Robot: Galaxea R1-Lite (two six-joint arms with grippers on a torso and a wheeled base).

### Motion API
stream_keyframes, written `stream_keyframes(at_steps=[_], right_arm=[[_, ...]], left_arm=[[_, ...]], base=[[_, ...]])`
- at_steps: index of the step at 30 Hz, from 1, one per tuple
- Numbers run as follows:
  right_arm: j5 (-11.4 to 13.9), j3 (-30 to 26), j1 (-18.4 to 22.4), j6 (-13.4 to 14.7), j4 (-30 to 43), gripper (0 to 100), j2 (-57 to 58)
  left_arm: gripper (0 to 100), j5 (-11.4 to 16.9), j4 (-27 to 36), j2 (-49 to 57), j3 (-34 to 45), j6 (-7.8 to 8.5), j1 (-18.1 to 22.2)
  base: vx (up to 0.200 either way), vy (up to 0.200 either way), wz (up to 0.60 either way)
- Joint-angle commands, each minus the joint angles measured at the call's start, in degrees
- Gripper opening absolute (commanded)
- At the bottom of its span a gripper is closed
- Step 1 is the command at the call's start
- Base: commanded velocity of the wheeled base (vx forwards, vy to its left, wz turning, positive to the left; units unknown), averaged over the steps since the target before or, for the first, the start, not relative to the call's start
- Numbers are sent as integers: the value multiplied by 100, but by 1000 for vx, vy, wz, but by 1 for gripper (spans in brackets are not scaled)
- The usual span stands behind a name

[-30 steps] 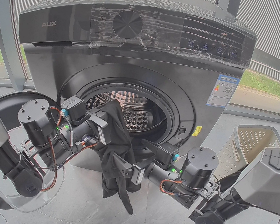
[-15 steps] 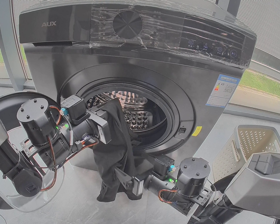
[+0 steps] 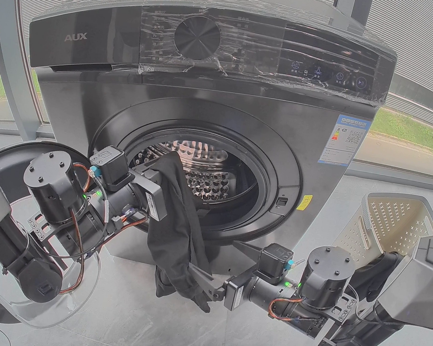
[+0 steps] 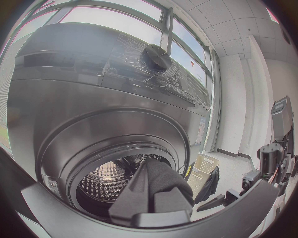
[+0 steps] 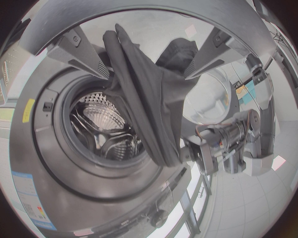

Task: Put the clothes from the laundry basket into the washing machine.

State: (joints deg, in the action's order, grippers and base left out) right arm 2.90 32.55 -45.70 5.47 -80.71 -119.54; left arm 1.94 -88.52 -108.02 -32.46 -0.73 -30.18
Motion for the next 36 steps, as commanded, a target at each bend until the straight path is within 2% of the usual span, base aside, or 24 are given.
stream_keyframes(at_steps=[1, 6, 15, 27, 29, 30, 33, 34, 36], right_arm=[[88, 234, 26, 6, -32, 100, 106], [167, 586, 114, 15, -41, 100, 62], [167, 700, 149, 15, -23, 100, 62], [105, 1948, -114, -29, 47, 100, -1010], [35, 2229, -106, -29, 47, 100, -1186], [-114, 2405, -88, -29, 38, 100, -1247], [-281, 2520, -62, -29, 29, 100, -1256], [-299, 2520, -62, -29, 29, 0, -1238], [-299, 2520, -70, -20, 38, 0, -1194]], left_arm=[[0, 0, 1, 18, 38, 3, -5], [0, 0, -8, 18, 47, 3, -5], [0, 8, 1, 9, 30, -6, -67], [0, 0, -8, 27, 47, 3, -163], [0, 0, -8, 62, 74, 3, -163], [0, 17, -8, 115, 100, 3, -172], [0, 26, -8, 132, 126, 3, -172], [0, 26, -8, 132, 144, -6, -172], [0, 35, -8, 132, 170, -6, -172]], base=[[0, 0, 0], [0, 0, 0], [0, 0, 0], [0, 0, 0], [0, 0, 0], [0, 0, 0], [0, 0, 0], [0, 0, 0], [0, 0, 0]])
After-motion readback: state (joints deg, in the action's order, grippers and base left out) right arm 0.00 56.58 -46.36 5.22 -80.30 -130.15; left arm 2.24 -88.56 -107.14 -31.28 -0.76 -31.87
